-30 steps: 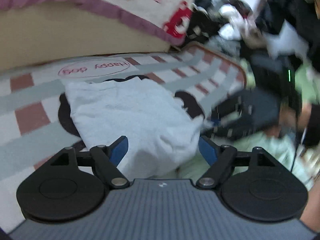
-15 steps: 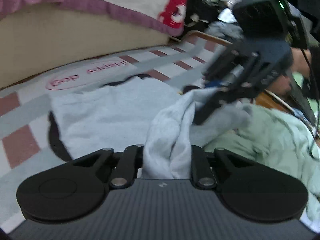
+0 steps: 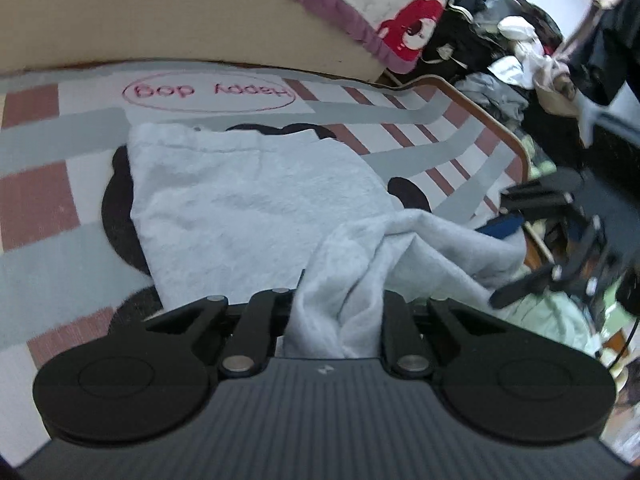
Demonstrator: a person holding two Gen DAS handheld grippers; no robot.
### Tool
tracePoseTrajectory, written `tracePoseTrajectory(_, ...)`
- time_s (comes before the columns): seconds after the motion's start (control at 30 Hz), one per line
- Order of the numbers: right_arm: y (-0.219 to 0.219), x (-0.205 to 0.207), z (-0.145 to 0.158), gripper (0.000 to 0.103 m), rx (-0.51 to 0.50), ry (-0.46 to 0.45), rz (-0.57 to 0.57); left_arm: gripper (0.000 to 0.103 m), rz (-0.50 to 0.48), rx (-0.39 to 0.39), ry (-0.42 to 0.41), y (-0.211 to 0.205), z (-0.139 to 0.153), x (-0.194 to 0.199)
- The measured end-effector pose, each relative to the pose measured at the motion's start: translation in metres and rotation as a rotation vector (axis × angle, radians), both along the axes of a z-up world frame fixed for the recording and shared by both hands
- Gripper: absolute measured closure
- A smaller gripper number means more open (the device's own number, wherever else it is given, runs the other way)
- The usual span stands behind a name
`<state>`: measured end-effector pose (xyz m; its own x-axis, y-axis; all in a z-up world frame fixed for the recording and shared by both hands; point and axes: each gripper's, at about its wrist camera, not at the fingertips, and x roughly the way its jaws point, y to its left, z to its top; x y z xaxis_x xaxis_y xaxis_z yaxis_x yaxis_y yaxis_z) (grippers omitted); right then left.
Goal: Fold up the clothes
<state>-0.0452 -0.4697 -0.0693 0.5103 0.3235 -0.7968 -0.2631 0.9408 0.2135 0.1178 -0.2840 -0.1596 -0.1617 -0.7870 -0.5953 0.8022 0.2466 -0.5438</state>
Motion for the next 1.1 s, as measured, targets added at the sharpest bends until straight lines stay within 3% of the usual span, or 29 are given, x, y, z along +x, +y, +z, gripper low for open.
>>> tracePoseTrajectory(0.3, 0.074, -0.043, -0.033, 0.032, -0.453, -0.173, 0.111, 0.090, 0.044, -0.002, 0.088, 0.000, -0.007, 0.007)
tracePoseTrajectory(0.37, 0.083, -0.044, -0.045, 0.021, -0.525, -0.186, 0.150, 0.090, 0.049, -0.001, 0.098, -0.001, -0.008, 0.008)
tracePoseTrajectory(0.47, 0.092, -0.036, -0.069, 0.023, -0.760, -0.199, 0.171, 0.090, 0.058, -0.006, 0.115, 0.000, -0.009, 0.011)
tracePoseTrajectory(0.5, 0.088, -0.033, -0.070, 0.024, -0.793, -0.219, 0.154, 0.090, 0.062, -0.007, 0.115, 0.001, -0.009, 0.012)
tracePoseTrajectory(0.53, 0.083, -0.030, -0.067, 0.029, -0.791, -0.241, 0.123, 0.090, 0.064, -0.009, 0.115, 0.002, -0.009, 0.013)
tracePoseTrajectory(0.6, 0.064, -0.023, -0.050, 0.050, -0.701, -0.272, 0.020, 0.090, 0.057, -0.017, 0.116, 0.004, -0.009, 0.014)
tracePoseTrajectory(0.67, 0.041, -0.017, -0.032, 0.073, -0.562, -0.270, -0.076, 0.089, 0.025, -0.036, 0.088, 0.006, -0.006, 0.012)
tracePoseTrajectory(0.7, 0.029, -0.014, -0.024, 0.075, -0.479, -0.259, -0.121, 0.089, -0.002, -0.046, 0.048, 0.008, -0.003, 0.008)
tracePoseTrajectory(0.8, 0.008, -0.012, -0.011, 0.080, -0.331, -0.237, -0.192, 0.087, -0.126, -0.050, -0.172, 0.018, 0.006, -0.019)
tracePoseTrajectory(0.87, 0.004, -0.015, -0.008, 0.083, -0.286, -0.235, -0.197, 0.084, -0.187, -0.047, -0.288, 0.023, 0.010, -0.035)
tracePoseTrajectory(0.9, 0.003, -0.016, -0.007, 0.084, -0.270, -0.237, -0.195, 0.084, -0.184, -0.042, -0.299, 0.025, 0.010, -0.039)
tracePoseTrajectory(0.97, 0.003, -0.020, -0.007, 0.086, -0.258, -0.234, -0.179, 0.094, -0.172, -0.035, -0.310, 0.028, 0.012, -0.044)
tracePoseTrajectory(1.1, 0.018, -0.046, 0.005, 0.087, -0.194, -0.261, -0.136, 0.095, -0.158, -0.051, -0.285, 0.049, 0.038, -0.057)
